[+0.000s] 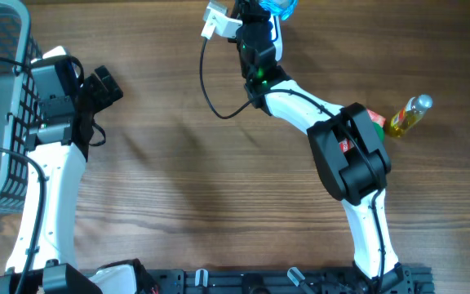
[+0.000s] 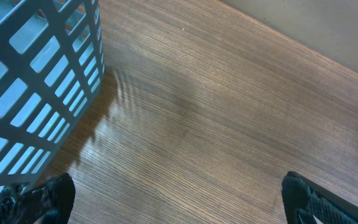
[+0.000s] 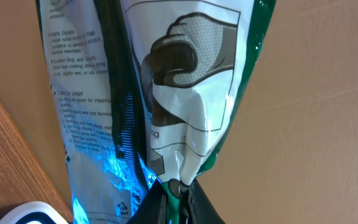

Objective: Scan the item barcode
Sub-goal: 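Lift the glove package up to the scanner window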

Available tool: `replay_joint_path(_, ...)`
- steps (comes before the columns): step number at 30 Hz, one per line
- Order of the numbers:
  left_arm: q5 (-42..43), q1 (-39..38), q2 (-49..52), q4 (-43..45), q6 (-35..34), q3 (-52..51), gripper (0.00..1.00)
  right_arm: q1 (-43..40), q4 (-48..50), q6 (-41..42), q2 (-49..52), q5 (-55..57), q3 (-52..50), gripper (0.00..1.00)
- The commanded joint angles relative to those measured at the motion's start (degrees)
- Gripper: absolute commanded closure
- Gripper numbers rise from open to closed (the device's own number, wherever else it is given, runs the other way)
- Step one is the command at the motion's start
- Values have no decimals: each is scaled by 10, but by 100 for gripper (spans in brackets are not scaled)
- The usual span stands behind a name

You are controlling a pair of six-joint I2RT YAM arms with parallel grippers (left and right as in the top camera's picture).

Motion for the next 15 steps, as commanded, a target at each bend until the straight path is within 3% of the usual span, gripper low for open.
replay_joint_path(1,-3,2,-5,2,5,6,0,-18,10,16,32,-23,8,96)
replay_joint_path(7,-3,2,-5,2,5,6,0,-17,17,31,38,-48,8,96)
replay_joint_path(15,-3,2,-5,2,5,6,0,-7,-47,47,38,-32,7,96)
